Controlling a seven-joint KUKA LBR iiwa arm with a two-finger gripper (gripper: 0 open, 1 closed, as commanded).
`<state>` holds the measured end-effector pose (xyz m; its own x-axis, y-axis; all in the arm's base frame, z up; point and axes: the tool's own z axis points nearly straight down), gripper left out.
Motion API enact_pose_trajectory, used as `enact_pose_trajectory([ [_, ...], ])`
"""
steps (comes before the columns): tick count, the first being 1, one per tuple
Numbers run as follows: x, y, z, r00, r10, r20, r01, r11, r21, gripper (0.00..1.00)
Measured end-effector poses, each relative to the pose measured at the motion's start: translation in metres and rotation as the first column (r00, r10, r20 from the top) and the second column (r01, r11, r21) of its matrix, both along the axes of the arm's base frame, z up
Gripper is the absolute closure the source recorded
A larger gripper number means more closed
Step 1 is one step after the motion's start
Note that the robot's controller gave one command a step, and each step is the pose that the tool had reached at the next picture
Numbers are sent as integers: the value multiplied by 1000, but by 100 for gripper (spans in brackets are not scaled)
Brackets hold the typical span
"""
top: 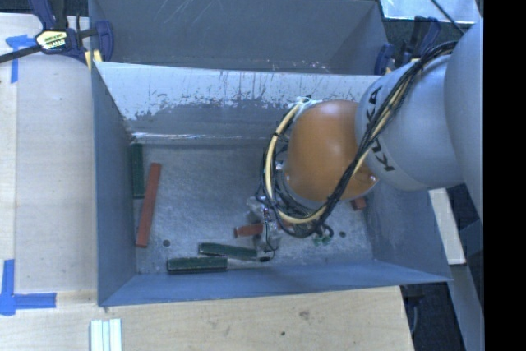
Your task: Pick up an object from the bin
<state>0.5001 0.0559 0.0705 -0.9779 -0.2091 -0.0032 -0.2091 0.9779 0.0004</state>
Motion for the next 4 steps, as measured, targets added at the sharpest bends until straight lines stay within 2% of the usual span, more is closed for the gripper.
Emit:
enact_pose_trajectory([
  [1,25,30,157,998,69,0,-69,998,0,100],
  [2,24,30,157,998,68,-2,-68,998,-1,0],
  [3,24,30,157,998,68,-2,-68,998,0,0],
  [4,34,21,167,990,140,-2,-140,990,0,0],
])
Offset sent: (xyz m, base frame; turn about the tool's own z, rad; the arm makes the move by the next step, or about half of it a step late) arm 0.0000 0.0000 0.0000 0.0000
